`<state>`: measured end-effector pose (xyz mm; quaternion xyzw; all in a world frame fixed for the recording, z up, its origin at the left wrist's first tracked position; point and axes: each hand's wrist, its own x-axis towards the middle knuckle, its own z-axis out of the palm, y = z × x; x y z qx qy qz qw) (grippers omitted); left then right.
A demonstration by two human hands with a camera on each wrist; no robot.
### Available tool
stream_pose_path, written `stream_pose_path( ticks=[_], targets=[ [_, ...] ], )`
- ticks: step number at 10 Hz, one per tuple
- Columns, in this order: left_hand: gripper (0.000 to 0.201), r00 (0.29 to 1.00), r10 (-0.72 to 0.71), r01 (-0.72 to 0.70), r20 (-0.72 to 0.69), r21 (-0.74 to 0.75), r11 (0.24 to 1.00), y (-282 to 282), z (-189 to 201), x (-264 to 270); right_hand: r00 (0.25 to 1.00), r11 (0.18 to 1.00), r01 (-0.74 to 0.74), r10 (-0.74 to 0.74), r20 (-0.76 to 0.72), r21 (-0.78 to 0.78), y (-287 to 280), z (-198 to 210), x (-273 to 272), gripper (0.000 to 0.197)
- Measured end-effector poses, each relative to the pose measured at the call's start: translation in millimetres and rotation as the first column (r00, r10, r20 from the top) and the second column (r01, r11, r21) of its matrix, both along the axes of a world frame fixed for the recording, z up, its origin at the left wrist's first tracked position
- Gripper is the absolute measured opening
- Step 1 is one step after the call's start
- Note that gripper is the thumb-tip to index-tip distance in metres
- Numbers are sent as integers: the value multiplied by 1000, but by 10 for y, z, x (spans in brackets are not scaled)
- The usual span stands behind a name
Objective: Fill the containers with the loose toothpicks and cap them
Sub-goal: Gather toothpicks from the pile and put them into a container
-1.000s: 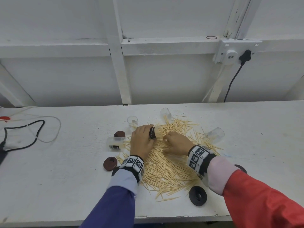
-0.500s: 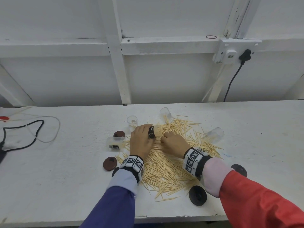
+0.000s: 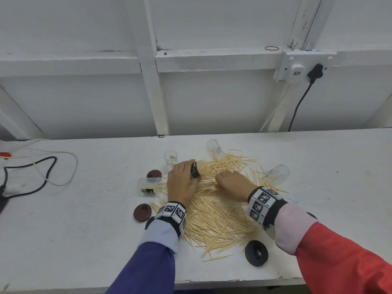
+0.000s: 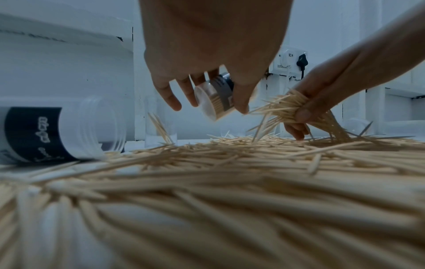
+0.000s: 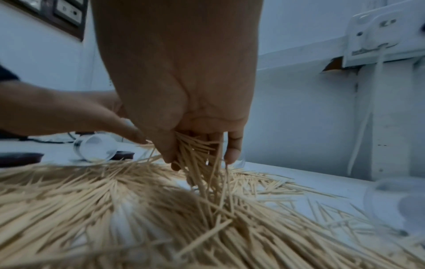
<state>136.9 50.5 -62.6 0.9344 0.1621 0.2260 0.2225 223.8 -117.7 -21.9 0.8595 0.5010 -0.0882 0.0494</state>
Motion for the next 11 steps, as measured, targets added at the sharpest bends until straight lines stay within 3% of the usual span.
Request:
stream_pose_path(
  ticks=[2, 4, 5, 7, 8, 11],
  targets=[
    [58, 998, 61, -61, -22, -17, 998, 7, 7, -4, 969, 989, 135, -118, -217, 62, -68, 52, 147, 18],
    [59, 997, 56, -57, -52, -16, 998, 5, -2, 1, 991, 992, 119, -115, -74, 49, -111, 75, 224, 28],
    [59, 996, 54, -55, -68, -13, 998, 8, -8, 7, 988, 985, 128, -116, -105, 114, -103, 104, 229, 25],
    [59, 997, 25, -26, -68, -20, 999, 2, -15, -1, 896, 930, 238, -99, -434, 280, -104, 156, 201, 18],
    [59, 998, 3, -5, -55, -31, 999, -5, -17, 1, 883, 928, 253, -107, -457, 272, -96, 158, 197, 20],
    [55, 994, -96, 95, -46, -22, 995, 2, -45, 2, 939, 971, 167, -104, -328, 170, -39, 175, 198, 17]
  ],
)
